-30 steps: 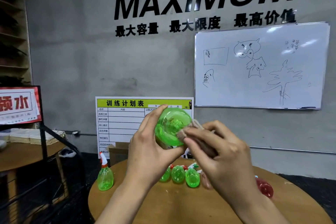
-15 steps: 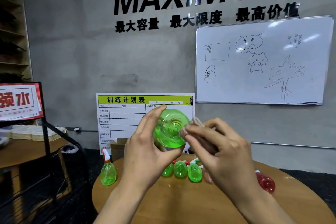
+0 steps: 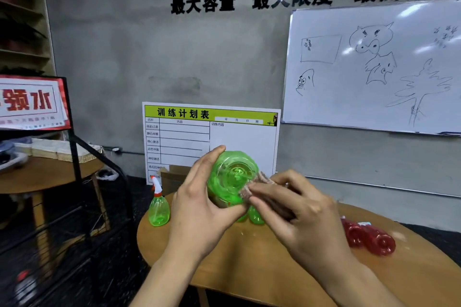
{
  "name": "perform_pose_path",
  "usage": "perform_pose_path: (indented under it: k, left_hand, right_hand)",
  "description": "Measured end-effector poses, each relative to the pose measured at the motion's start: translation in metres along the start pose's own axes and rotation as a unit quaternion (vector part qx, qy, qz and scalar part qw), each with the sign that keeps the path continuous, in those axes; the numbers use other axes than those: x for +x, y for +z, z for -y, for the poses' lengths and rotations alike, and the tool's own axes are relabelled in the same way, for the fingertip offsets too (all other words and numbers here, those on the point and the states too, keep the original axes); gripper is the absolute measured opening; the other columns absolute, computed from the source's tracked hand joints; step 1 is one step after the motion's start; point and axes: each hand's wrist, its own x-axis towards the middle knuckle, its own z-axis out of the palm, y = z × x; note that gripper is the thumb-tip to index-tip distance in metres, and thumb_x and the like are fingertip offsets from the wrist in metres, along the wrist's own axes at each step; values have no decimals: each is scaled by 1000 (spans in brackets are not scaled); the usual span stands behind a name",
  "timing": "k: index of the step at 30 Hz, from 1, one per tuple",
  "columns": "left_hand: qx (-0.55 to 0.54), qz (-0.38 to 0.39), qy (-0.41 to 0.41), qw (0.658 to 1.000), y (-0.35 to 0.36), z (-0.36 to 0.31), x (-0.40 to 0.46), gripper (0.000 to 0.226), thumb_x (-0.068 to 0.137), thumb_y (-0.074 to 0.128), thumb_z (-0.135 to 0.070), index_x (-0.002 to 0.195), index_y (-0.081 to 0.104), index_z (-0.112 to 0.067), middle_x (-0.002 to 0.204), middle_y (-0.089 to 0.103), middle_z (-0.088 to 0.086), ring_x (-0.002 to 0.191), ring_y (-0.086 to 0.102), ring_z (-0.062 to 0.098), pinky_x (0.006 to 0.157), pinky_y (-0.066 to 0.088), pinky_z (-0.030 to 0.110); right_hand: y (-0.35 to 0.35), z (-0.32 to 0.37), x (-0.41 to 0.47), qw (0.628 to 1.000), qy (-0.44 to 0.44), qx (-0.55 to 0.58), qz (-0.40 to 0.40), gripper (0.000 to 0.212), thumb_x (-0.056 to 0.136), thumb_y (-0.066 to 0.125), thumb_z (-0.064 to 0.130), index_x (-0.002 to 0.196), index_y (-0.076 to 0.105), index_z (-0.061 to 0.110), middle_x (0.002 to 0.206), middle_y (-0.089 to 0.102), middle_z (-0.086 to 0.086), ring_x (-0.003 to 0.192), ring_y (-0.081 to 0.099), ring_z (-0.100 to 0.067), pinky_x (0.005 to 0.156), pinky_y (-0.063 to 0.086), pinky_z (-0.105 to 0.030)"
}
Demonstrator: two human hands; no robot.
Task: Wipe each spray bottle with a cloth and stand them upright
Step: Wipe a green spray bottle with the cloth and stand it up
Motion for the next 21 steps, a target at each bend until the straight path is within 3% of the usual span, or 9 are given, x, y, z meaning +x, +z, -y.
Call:
perform_pose_path:
  k: [3,8,12,16,19,21]
  left_hand:
    - [19,14,-17,1000,3,21,-8,95,63,95,-47,148,52,-41,138,61,-21,125,60,-1,103,50,22]
    - [17,27,-34,999,9,44,-21,87,67,85,-50,147,53,-41,139,60,-24,125,58,-6,97,44,6]
    - [20,37,-53,998,12,66,-30,90,68,89,-46,150,51,-40,142,58,-24,130,57,-3,103,49,20]
    - [30,36,-66,997,13,90,-35,94,69,94,-40,151,48,-44,148,55,-19,138,52,-1,111,48,31]
    - [31,48,-101,993,13,110,-40,97,71,91,-34,151,41,-55,155,47,-16,141,49,4,109,52,45]
    - [23,66,-122,990,14,123,-45,102,74,93,-23,151,37,-61,158,42,-14,142,47,4,112,50,42]
  right_hand:
    - [18,-10,2,998,50,5,-27,17,92,75,40,106,81,33,97,64,14,75,65,-4,63,57,-33]
    - [57,-12,-10,999,49,17,4,18,92,77,39,109,81,33,100,63,14,78,64,-4,65,55,-29]
    - [81,-17,-21,996,77,55,2,15,92,82,34,106,82,30,100,66,12,85,67,-4,71,55,-27]
    - [103,-28,-16,951,230,203,-36,14,86,83,26,100,83,28,95,72,9,95,71,-13,85,53,-22]
    - [129,-43,-19,915,305,265,-5,13,88,82,22,99,83,28,98,76,8,98,72,-11,91,54,-28]
    - [145,-49,-25,893,340,297,8,12,88,81,17,98,83,25,98,79,6,97,74,-11,92,54,-32]
